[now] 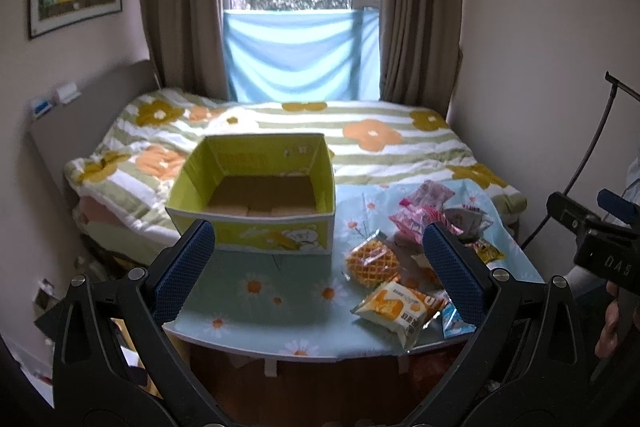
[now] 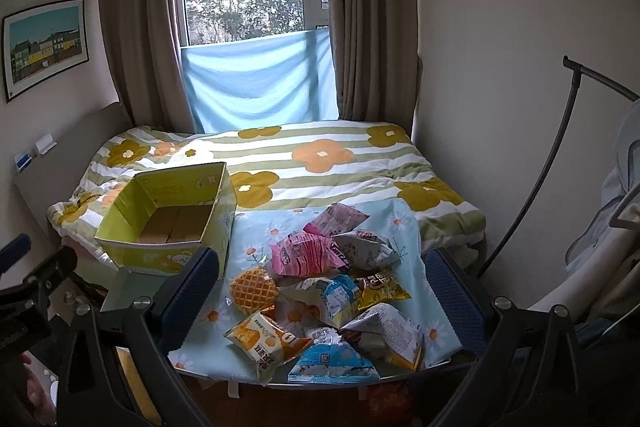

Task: Organize snacks
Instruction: 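Grasp the orange-white cake packet with the left tool while the right tool grasps a white chip bag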

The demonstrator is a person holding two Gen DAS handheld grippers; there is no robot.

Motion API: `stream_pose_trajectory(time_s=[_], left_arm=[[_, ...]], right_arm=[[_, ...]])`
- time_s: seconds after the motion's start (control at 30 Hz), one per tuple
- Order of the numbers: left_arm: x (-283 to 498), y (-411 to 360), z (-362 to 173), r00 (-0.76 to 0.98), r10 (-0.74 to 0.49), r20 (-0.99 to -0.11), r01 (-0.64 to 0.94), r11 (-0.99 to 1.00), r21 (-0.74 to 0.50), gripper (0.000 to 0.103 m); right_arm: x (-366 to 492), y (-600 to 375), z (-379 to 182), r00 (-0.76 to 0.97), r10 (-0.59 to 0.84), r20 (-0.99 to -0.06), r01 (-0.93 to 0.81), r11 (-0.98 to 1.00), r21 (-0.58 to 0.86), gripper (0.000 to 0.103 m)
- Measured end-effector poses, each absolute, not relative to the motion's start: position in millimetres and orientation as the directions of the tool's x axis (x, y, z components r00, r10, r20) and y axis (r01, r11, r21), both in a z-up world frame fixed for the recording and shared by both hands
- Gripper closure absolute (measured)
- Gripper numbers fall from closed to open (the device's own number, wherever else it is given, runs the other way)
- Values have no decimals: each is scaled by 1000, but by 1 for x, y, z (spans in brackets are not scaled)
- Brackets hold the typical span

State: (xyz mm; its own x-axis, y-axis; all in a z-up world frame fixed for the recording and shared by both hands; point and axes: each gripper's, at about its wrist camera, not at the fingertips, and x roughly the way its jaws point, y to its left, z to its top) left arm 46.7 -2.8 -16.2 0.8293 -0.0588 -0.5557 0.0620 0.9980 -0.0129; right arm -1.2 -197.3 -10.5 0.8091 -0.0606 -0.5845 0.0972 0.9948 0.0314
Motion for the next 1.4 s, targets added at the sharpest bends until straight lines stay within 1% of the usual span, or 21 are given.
stream_pose_trajectory(time_s=[0.1,0.2,0.37,0.53,0.63,0.73,0.87,0.97,1.1,1.27,1.4], left_arm=[[60,-3,-28,792,-73,-606,77,997,-18,0],[71,-2,-48,739,-112,-664,104,993,-52,0],[94,-5,-95,632,-190,-751,132,982,-138,0],[115,-24,-140,540,-207,-816,114,978,-173,0],[124,-35,-160,492,-219,-843,96,976,-197,0],[136,-53,-180,436,-213,-874,70,977,-203,0],[155,-77,-205,370,-192,-909,35,981,-192,0],[168,-93,-226,314,-177,-933,1,983,-186,0],[182,-109,-250,251,-155,-956,-53,983,-173,0],[191,-110,-275,187,-136,-973,-151,975,-165,0],[193,-104,-287,166,-162,-973,-222,955,-197,0]], right_arm=[[5,-202,-14,793,-66,-605,111,993,38,0],[13,-211,-24,768,-73,-637,125,991,38,0],[22,-225,-53,727,-75,-682,143,989,44,0],[37,-246,-83,672,-54,-738,140,989,55,0],[49,-263,-101,643,-10,-765,113,990,82,0],[65,-281,-121,600,14,-800,80,994,78,0],[84,-303,-154,518,83,-851,9,995,102,0],[91,-315,-177,468,96,-879,-36,995,90,0],[99,-331,-198,415,139,-899,-90,990,111,0],[110,-339,-222,307,255,-917,-188,961,204,0],[118,-333,-234,250,280,-927,-255,943,216,0]])
